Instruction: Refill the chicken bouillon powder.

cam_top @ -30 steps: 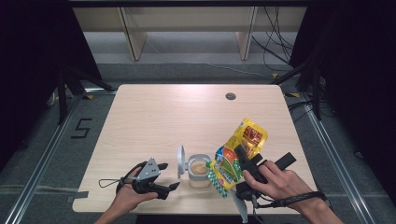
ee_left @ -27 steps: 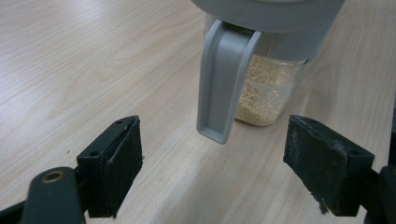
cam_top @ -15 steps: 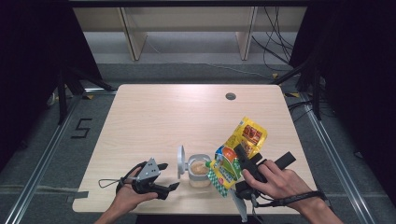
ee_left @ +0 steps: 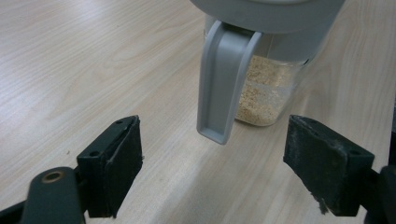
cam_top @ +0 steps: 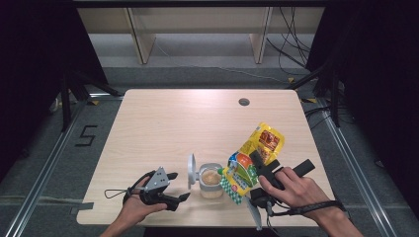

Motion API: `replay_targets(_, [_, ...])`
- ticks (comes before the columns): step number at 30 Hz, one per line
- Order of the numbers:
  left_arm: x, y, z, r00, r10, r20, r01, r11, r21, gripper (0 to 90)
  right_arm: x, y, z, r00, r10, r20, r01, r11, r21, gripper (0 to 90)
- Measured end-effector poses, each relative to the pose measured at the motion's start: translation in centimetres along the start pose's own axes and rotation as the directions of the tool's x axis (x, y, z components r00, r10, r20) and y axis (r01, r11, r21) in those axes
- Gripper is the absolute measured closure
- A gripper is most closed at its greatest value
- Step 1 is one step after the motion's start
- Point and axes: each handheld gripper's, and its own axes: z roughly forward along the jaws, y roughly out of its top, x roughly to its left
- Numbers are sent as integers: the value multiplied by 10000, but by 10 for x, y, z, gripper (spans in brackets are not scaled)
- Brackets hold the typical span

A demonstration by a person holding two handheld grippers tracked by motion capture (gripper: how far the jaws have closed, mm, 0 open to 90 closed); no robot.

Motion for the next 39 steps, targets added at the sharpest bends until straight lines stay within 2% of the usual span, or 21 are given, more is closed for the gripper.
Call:
replay_targets(2, [2,1,0,9998,190,-99,-190,9998,61,186,0,0,0,10000,-9,-14,9,10000,-17,695])
replay_targets(3, [1,1,1,10000,31,35,-31,9999,-108,186,0,0,0,10000,-17,-29,17,10000,-26,695])
replay_targets(5, [0,0,0,10000,-8,7,9,10000,-24,186,0,0,0,10000,-4,-12,4,10000,-38,696])
replay_targets(7, [0,1,0,10000,35,-17,-35,10000,-22,186,0,0,-1,10000,-24,-8,24,10000,-38,696])
replay_targets(8, [1,1,1,9998,187,19,-186,9997,-176,186,0,0,-1,10000,6,13,-6,10000,-65,696])
replay_targets(12, [1,1,0,9998,219,-4,-219,9997,-91,186,-1,0,-1,10000,-18,7,18,10000,-78,696])
replay_targets(13, [1,1,0,9999,124,-18,-124,9998,-179,186,-1,0,-1,10000,-18,14,18,10000,-74,696])
replay_targets(16, [1,1,0,9998,208,-9,-208,9998,-78,186,-1,0,-1,10000,15,-89,-16,10000,-96,697])
replay_targets(17, [0,0,0,10000,15,-20,-15,10000,-35,186,-1,0,-1,10000,-14,26,14,10000,-71,697])
replay_targets(19, [1,1,1,9999,149,-54,-150,9997,-211,186,-1,0,-1,10000,10,-67,-10,10000,-78,697])
replay_targets(23, [1,1,0,9998,208,-25,-209,9998,-59,186,-1,0,-2,10000,21,15,-21,9999,-107,697])
replay_targets(24, [1,1,0,10000,73,-63,-74,9999,-123,186,-1,0,-2,10000,15,18,-15,9999,-107,697])
replay_targets(28, [1,1,0,9997,247,-41,-248,9997,-76,186,0,0,-2,10000,48,-85,-48,9999,-106,697])
replay_targets(30, [0,1,1,10000,19,-58,-20,9997,-232,186,0,0,-2,10000,42,-4,-42,9999,-98,697])
replay_targets(32, [1,1,0,9998,206,-21,-206,9998,-61,186,0,-1,-2,10000,7,34,-7,9999,-110,698])
replay_targets(33, [0,0,0,10000,-34,-12,34,9999,-118,186,0,-1,-2,10000,17,30,-16,10000,-97,697])
replay_targets(34, [0,0,0,10000,18,-39,-18,9999,-100,186,1,0,-2,10000,54,29,-54,9999,-97,697])
replay_targets(35, [1,1,-1,9997,237,-84,-238,9997,-66,186,0,-1,-1,9999,56,-93,-57,9999,-136,697])
replay_targets(37, [1,1,1,9999,110,-64,-112,9997,-223,186,0,0,-2,10000,41,17,-41,9999,-94,697])
replay_targets(39, [1,0,0,9999,153,-16,-153,9998,-111,186,0,-1,-1,10000,49,8,-49,9999,-113,698])
